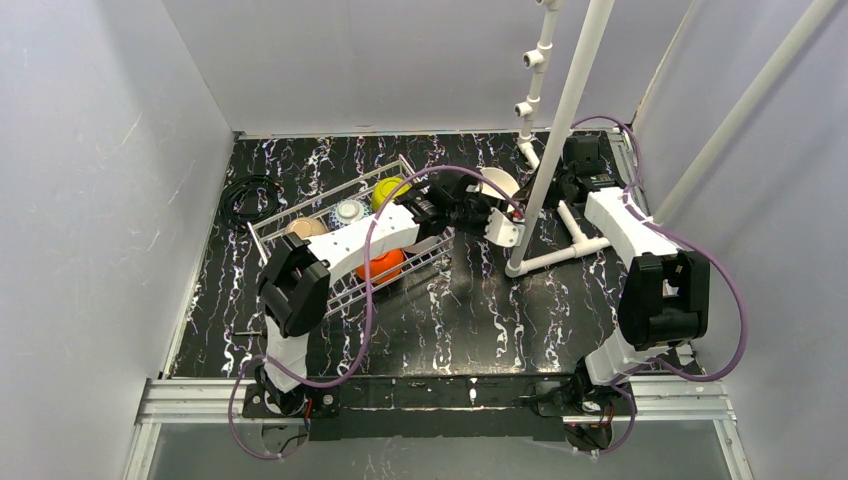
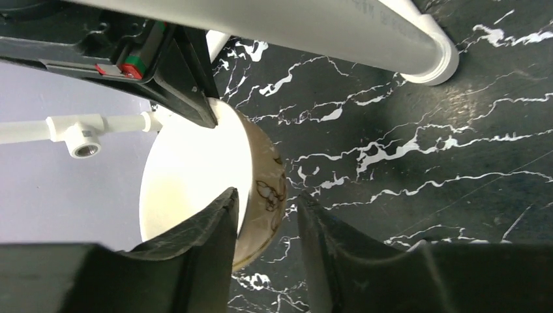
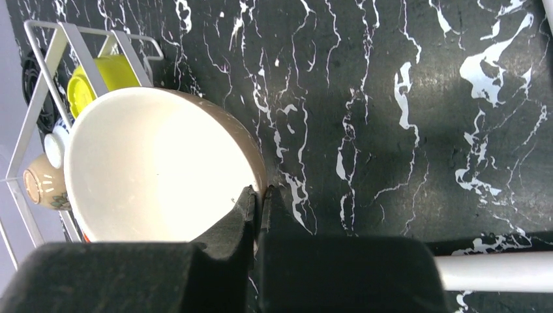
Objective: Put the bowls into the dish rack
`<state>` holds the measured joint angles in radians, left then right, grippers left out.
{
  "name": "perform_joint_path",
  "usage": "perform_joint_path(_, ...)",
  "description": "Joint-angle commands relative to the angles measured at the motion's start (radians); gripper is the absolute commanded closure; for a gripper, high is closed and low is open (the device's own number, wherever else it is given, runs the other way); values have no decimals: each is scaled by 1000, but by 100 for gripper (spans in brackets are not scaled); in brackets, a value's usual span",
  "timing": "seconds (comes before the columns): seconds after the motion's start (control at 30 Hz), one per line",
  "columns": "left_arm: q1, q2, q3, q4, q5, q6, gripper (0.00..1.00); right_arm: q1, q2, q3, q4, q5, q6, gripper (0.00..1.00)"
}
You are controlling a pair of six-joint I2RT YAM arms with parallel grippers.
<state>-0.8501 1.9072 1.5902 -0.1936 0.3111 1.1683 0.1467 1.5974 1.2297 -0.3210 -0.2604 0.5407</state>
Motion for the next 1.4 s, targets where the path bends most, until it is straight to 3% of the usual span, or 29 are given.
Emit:
perform_joint_path(0.0, -18, 38, 87, -97, -93, 20, 67, 3, -55, 93, 13, -39, -14, 99)
perform_joint_path(0.33, -26, 76, 131, -173, -144, 55, 65, 4, -62, 130, -39, -48, -48, 99)
perform_joint_path(0.57, -27, 63, 82, -136, -159, 89, 72, 7, -83, 140, -55, -84, -58, 99)
perform_joint_path(0.87, -26, 57, 75, -140, -167, 129, 66, 8, -116, 182, -149, -105, -88, 99)
perform_joint_path(1.17, -27, 48, 81, -161, -169, 121, 99, 7, -127, 197, -181, -101, -93, 99)
perform_joint_path(1.27, -26, 41, 85, -171, -167, 115, 100, 7, -123, 196, -179, -86, -75, 97)
perform_joint_path(1.37, -26, 31, 85, -178, -156, 106, 100, 7, -124, 192, -176, -57, -44, 77)
